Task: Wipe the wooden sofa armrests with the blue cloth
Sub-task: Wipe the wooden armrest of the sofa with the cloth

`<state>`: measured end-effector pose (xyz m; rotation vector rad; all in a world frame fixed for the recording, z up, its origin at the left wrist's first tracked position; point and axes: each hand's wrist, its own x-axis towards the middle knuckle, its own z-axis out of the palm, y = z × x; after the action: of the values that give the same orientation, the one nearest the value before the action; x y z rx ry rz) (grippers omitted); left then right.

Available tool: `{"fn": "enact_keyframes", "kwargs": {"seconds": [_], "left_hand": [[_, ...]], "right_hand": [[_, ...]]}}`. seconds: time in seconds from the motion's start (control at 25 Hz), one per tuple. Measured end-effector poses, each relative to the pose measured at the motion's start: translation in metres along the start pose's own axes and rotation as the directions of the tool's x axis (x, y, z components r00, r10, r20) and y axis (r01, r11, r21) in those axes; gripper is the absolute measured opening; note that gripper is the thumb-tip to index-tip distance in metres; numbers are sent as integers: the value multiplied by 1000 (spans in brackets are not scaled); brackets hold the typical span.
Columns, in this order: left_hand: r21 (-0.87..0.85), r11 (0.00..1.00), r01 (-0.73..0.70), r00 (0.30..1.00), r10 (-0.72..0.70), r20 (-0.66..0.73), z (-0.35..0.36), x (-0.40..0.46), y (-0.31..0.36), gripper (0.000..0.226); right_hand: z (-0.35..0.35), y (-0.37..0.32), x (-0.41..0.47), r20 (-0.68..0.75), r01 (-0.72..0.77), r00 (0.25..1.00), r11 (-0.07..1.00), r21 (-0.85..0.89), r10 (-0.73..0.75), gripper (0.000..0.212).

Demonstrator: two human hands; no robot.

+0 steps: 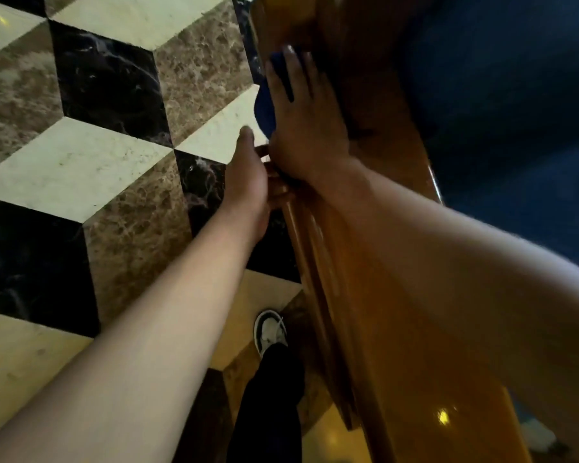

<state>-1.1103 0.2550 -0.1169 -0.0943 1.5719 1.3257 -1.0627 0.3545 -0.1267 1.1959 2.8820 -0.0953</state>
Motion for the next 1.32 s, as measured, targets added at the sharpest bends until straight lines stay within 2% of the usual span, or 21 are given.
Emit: {"fn": "enact_keyframes", "kwargs": {"seconds": [0.12,0.24,0.44,0.6,0.68,0.8,0.88,1.0,1.08,1.16,1.24,1.32], "left_hand": [[-106,993,50,998,-53,-20,-4,-57,-54,68],[-159,984,84,995,-92,-41,-8,-129,-112,66],[-65,977,202,975,-207,-78,-23,-240,-214,66],[152,936,316,945,-298,-131,-30,-330,-307,59],[205,930,306,950,-284,-128,-31,-355,-327,58],[283,933,222,974,-197,-114,-25,-338,-307,67],[389,914,117,987,-64,-148,-14,-307,-275,71],[537,843,-20,974,138,-181,10,-248,-229,63],[633,772,-55,948,240,-210,20,-218,-207,57],[714,694,-88,935,306,-182,24,-211,-201,55],[831,537,-145,929,363,-73,30,-227,-211,60],[919,352,-180,928,369,40,31,-253,-234,66]], "right_hand": [[-2,2,-100,14,-37,999,990,139,35,79],[-4,3,-210,48,-85,996,986,146,79,79],[7,6,-413,78,-147,988,975,166,136,88],[11,7,-570,141,-259,961,952,162,237,99],[11,13,-585,137,-301,949,942,149,282,102],[5,28,-544,146,-389,919,906,169,367,107],[2,38,-497,163,-487,872,852,192,461,109],[1,68,-417,189,-613,790,752,243,584,110],[2,97,-376,243,-646,762,674,359,601,104],[2,126,-364,347,-669,733,526,525,586,80],[0,144,-396,415,-702,688,397,592,596,62],[0,138,-458,436,-732,650,360,578,622,62]]}}
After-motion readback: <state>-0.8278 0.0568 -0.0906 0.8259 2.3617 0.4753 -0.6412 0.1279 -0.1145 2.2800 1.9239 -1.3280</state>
